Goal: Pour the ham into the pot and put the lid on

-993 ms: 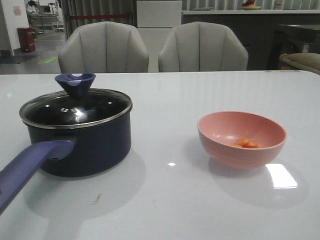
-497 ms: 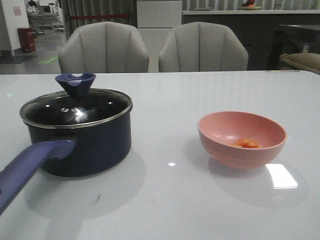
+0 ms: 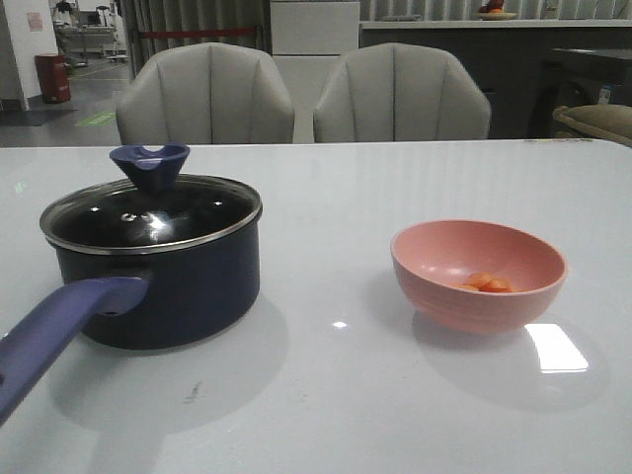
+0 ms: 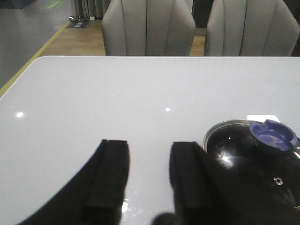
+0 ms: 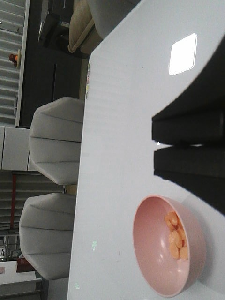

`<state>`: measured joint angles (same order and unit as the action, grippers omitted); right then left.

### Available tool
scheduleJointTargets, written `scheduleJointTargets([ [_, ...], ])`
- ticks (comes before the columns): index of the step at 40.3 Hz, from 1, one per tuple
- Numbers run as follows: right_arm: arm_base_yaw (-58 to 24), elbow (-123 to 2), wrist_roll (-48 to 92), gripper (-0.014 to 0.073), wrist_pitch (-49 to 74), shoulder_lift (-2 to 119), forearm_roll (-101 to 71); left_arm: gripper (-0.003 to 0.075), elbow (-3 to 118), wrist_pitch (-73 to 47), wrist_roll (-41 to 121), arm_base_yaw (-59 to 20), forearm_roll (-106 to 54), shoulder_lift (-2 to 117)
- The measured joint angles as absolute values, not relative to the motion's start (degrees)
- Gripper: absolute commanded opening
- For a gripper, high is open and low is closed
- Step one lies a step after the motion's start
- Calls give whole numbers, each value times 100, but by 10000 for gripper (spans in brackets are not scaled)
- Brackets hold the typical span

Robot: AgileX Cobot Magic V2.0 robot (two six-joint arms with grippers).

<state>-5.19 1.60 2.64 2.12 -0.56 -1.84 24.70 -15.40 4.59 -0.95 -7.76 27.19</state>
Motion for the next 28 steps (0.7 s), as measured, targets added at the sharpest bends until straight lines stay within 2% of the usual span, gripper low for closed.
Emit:
scheduleJointTargets([
  [3,-519,160,264,159,212,-56,-184,557,2470,-1532,459,-95,-776,2778],
  [16,-519,160,264,159,212,-56,-184,547,2367,-1104,459,-95,-1040,2827],
  [28,-519,160,264,159,212,-56,-184,547,4105,-3036,459,-95,-1043,3808],
])
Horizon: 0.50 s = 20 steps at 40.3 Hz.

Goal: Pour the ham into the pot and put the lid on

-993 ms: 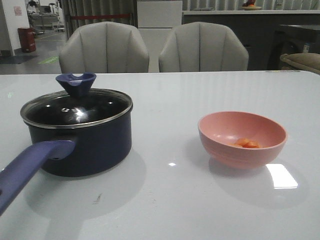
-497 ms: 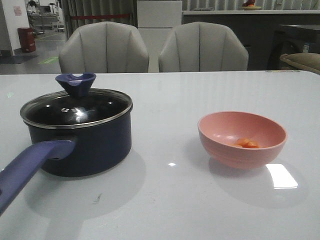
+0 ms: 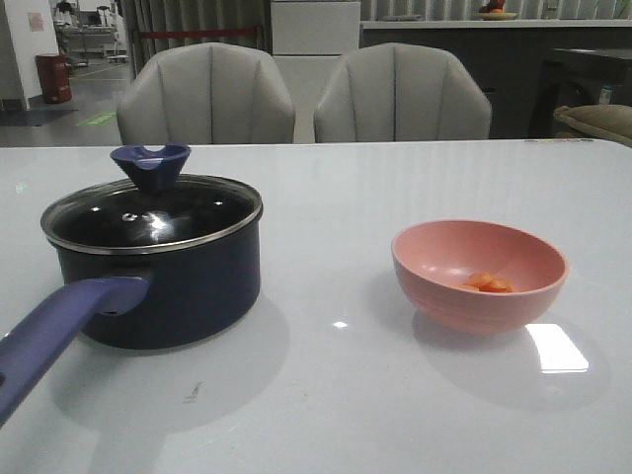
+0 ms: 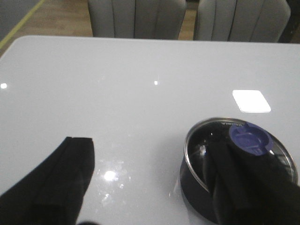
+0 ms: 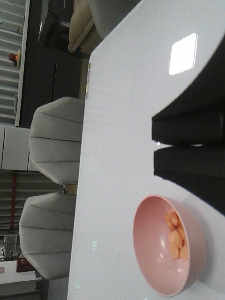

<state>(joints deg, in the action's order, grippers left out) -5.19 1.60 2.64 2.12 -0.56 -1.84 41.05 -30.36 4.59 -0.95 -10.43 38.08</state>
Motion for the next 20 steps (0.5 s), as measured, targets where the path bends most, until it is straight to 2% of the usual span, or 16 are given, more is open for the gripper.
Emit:
scheduleJointTargets([
  [9,-519,160,264,159,212,-56,-184,547,5557,-4379,459,-184,-1043,5301],
  [20,-519,160,264,159,212,-56,-184,547,6723,-4826,302,-1103,-1010,6935],
])
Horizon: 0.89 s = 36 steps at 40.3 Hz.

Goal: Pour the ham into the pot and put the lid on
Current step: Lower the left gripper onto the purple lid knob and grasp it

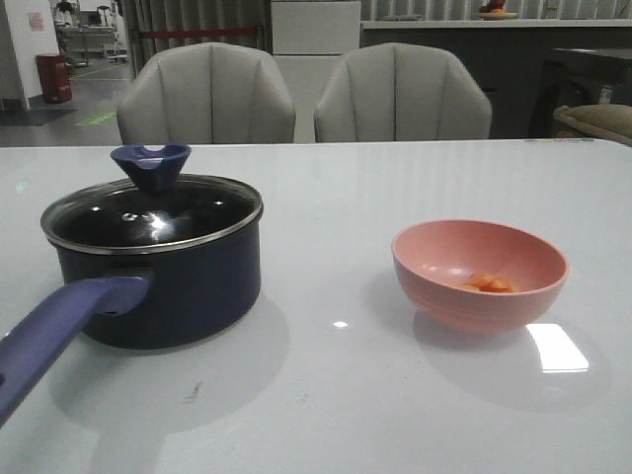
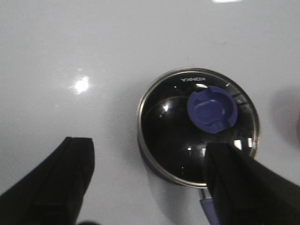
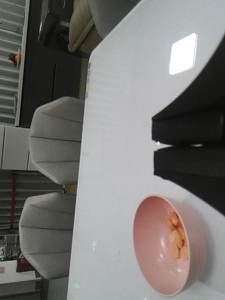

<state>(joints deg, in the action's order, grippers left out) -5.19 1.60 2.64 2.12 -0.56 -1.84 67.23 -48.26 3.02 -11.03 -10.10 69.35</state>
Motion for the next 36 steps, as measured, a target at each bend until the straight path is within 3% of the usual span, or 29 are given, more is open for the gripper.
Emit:
scheduleJointTargets([
  [10,-519,160,264,159,212,-56,-184,563,7540,-5119,-820,-2111,85,8206],
  [16,-519,160,264,159,212,-56,-184,656,8077,-5416,-1040,-2490,337,8860],
  [36,-519,160,264,159,212,-56,-184,672,9290,-6478,-1350,-2617,244,10404],
])
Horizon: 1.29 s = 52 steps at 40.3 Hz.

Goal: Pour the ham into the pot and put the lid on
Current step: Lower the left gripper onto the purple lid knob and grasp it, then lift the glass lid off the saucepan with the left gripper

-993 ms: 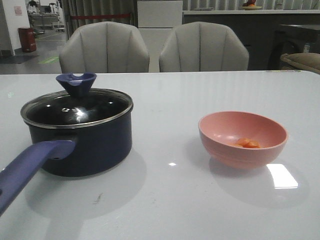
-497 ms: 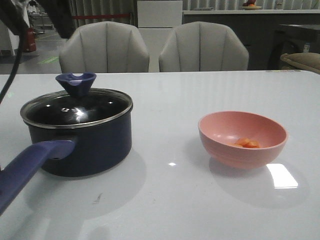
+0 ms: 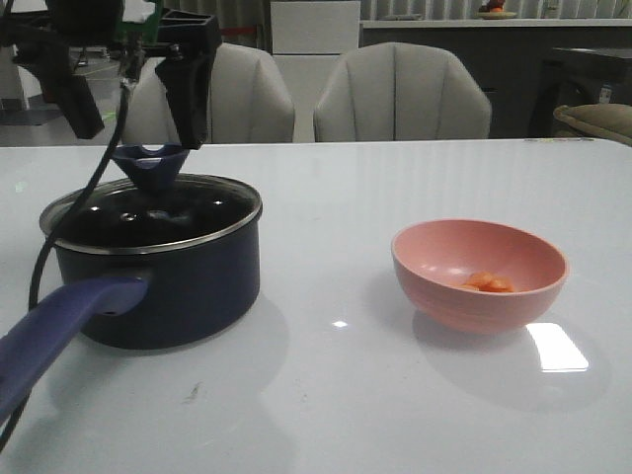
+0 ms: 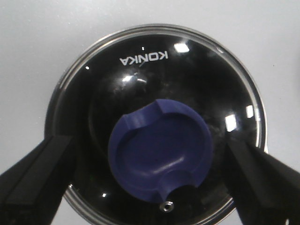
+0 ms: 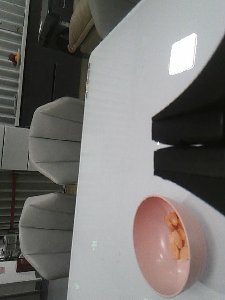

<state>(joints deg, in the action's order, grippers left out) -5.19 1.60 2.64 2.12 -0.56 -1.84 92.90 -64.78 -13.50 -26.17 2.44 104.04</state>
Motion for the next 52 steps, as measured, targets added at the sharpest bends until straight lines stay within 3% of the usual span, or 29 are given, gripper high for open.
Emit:
scheduleJointTargets([
  [4,-519,160,264,159,212,-56,-184,662,9314,-6487,-1364,-2617,100,10543],
  [9,-519,160,264,159,212,-56,-184,597,9314,-6491,-1488,-2617,52,10677],
  [19,-519,160,264,159,212,-56,-184,340,9314,-6470,-1550,-2617,0,10703],
  [22,-519,160,264,159,212,-56,-184,298,9323,-6470,-1550,-2617,0,10703],
  [52,-519,160,264,159,212,-56,-184,292,9315,-6458,-1479,-2617,122,10418],
])
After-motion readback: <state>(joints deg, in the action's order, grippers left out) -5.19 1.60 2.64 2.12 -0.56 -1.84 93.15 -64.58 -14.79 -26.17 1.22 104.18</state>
